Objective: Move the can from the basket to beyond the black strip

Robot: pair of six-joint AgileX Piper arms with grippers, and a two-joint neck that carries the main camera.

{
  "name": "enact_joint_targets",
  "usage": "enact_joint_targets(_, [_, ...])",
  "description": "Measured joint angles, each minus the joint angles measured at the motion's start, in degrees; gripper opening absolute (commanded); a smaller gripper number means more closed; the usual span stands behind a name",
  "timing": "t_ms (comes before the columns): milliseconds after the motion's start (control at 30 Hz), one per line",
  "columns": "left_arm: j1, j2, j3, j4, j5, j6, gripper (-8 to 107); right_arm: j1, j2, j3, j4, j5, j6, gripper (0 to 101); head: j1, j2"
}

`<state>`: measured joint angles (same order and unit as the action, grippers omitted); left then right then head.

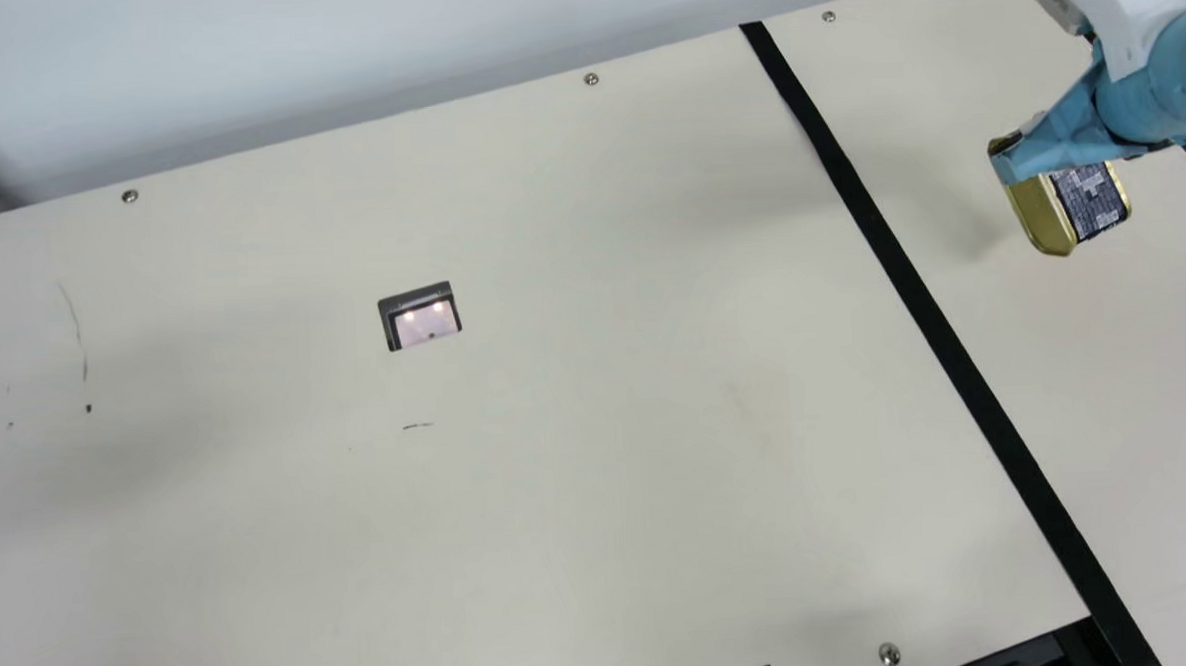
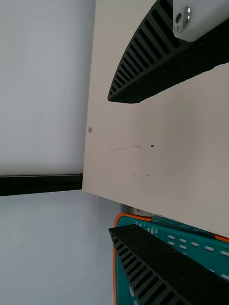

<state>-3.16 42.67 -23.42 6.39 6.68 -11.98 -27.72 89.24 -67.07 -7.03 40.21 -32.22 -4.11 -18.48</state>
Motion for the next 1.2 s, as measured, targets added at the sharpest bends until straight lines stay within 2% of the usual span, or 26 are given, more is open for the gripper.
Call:
enact_joint_targets(367, [0.00, 0.00, 0.00, 0.00, 0.00, 0.00, 90, 2.97, 2.48, 1.02, -4.70, 1.40, 3.51, 0, 0.59, 0.59])
enact_joint_targets(400, [0.00, 0.00, 0.00, 0.00, 0.00, 0.00, 90, 3.13, 2.48, 1.20, -4.87, 1.34, 3.86, 4, 0.59, 0.59])
enact_joint_targets(433, [0.00, 0.00, 0.00, 0.00, 0.00, 0.00, 90, 3.26, 2.52, 1.49, -5.01, 1.27, 4.21, 38, 0.59, 0.59])
enact_joint_targets(467, [0.00, 0.00, 0.00, 0.00, 0.00, 0.00, 90, 3.31, 2.52, 1.75, -5.03, 1.20, 4.43, 51, 0.59, 0.59])
enact_joint_targets(500, [0.00, 0.00, 0.00, 0.00, 0.00, 0.00, 90, 3.46, 2.55, 1.96, -5.17, 1.09, 4.72, 87, 0.59, 0.59])
enact_joint_targets(533, [0.00, 0.00, 0.00, 0.00, 0.00, 0.00, 90, 3.52, 2.55, 2.24, -5.23, 0.97, 4.98, 101, 0.59, 0.59])
enact_joint_targets(900, [0.00, 0.00, 0.00, 0.00, 0.00, 0.00, 90, 3.76, 1.77, 4.05, -5.50, -1.18, 6.88, 101, 0.59, 0.59])
enact_joint_targets(1200, [0.00, 0.00, 0.00, 0.00, 0.00, 0.00, 90, 3.51, 0.56, 2.74, 0.05, -1.52, 5.46, 101, 0.59, 0.59])
